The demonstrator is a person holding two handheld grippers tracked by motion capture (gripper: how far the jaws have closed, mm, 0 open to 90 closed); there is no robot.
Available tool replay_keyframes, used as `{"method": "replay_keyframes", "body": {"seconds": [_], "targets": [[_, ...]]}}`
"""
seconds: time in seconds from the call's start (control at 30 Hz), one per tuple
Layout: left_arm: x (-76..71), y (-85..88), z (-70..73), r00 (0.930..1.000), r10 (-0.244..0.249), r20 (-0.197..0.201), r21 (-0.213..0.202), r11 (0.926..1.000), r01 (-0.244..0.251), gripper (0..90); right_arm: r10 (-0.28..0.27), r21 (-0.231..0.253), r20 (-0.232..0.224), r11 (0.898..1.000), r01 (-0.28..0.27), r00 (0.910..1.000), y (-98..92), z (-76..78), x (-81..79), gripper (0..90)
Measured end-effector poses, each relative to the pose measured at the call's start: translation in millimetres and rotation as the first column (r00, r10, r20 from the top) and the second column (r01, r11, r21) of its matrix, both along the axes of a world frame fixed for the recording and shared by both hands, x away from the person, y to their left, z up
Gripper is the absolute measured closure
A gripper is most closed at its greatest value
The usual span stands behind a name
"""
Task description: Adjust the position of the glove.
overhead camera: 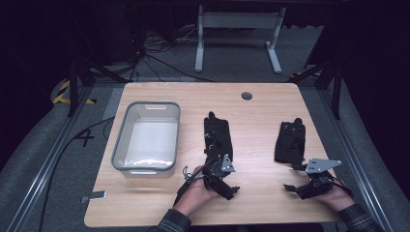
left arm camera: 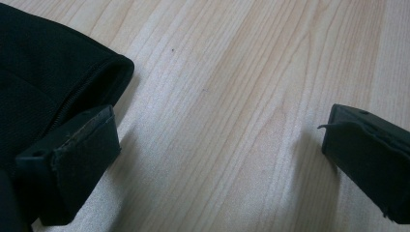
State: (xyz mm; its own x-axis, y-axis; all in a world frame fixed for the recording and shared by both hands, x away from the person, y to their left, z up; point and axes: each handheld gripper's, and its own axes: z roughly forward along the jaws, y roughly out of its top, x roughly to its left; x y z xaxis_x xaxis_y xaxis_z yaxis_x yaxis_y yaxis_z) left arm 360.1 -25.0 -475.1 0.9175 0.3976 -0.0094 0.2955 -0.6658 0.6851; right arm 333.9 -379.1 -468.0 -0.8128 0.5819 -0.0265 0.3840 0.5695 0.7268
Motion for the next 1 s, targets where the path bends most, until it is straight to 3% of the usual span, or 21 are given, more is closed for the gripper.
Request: {"method": "replay_keyframes", "body": {"seconds": [0.13, 0.37, 0.53, 0.57, 0.8, 1.0], "targets": [[0.0, -0.1, 0.0, 1.0000, 0.000, 0.000, 0.000, 1.0000, 0.000, 0.0, 0.013, -0.023, -0.020, 1.000, -0.013, 0.9997, -0.6, 4.0, 1.4, 18.7], [0.2, 0.1, 0.0, 1.0000, -0.005, -0.002, 0.001, 1.0000, 0.005, 0.0, 0.015, 0.011, -0.023, 1.000, -0.014, 0.9996, -0.9, 14.6, 2.4, 28.3], [-0.1, 0.3, -0.1, 1.0000, -0.006, -0.001, -0.001, 1.0000, 0.006, 0.0, -0.006, 0.041, -0.007, 0.999, 0.006, 1.0000, 0.9, 28.3, 13.3, 47.3], [-0.1, 0.3, -0.1, 1.0000, -0.006, -0.001, -0.001, 1.0000, 0.006, 0.0, -0.006, 0.041, -0.007, 0.999, 0.006, 1.0000, 0.9, 28.3, 13.3, 47.3], [0.3, 0.2, 0.1, 1.0000, -0.008, -0.002, 0.001, 1.0000, 0.008, 0.0, -0.027, 0.052, -0.016, 0.998, 0.028, 0.9995, 0.8, 34.6, 34.3, 72.9], [0.3, 0.2, 0.0, 1.0000, -0.008, -0.002, 0.001, 1.0000, 0.008, 0.0, -0.042, 0.052, 0.001, 0.998, 0.042, 0.9991, 0.3, 40.5, 48.0, 85.9]]}}
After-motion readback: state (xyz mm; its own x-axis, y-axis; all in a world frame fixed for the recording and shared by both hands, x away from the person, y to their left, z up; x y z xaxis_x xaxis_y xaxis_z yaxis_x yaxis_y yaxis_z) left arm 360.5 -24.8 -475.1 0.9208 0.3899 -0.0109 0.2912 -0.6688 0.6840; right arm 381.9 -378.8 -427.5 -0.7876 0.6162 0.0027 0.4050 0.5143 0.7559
